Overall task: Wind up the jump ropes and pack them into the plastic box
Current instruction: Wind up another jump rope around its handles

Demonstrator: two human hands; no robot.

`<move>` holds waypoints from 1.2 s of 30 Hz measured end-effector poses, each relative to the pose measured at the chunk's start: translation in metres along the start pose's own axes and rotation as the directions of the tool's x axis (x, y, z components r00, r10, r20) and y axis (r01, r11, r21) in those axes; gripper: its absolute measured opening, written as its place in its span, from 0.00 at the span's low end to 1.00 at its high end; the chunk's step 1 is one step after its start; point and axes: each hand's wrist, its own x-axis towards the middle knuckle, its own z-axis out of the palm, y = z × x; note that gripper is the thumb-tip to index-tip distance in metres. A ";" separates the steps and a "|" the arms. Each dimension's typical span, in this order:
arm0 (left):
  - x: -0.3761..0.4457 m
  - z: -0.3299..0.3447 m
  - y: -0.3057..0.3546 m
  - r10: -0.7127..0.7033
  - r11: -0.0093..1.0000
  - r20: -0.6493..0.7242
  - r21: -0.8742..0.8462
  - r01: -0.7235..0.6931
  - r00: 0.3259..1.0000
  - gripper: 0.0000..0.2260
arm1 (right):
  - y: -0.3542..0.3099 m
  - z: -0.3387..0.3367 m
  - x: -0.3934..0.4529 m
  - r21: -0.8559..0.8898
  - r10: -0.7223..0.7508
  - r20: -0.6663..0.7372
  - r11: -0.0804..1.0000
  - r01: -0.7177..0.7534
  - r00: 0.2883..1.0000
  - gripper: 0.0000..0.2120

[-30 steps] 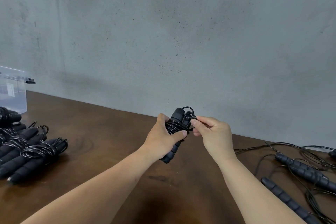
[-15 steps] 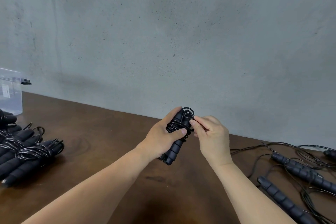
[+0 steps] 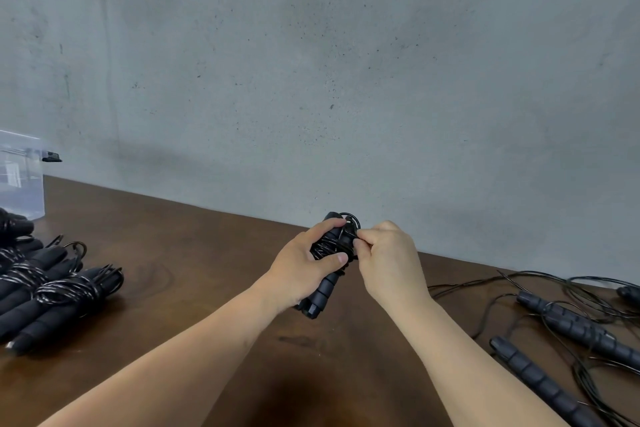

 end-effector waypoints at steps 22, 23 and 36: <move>-0.002 0.009 -0.007 0.093 0.920 -0.063 0.388 -0.061 0.994 0.36 | -0.023 0.002 0.014 -0.110 0.115 0.005 0.987 -0.113 0.993 0.17; -0.002 0.009 -0.008 0.093 0.921 -0.064 0.385 -0.061 0.994 0.36 | -0.023 0.002 0.013 -0.099 0.112 -0.019 0.989 -0.113 0.994 0.17; 0.004 0.005 -0.014 0.068 0.963 -0.031 0.265 -0.057 0.997 0.36 | -0.018 -0.006 0.010 0.661 0.368 0.273 0.599 -0.451 0.889 0.07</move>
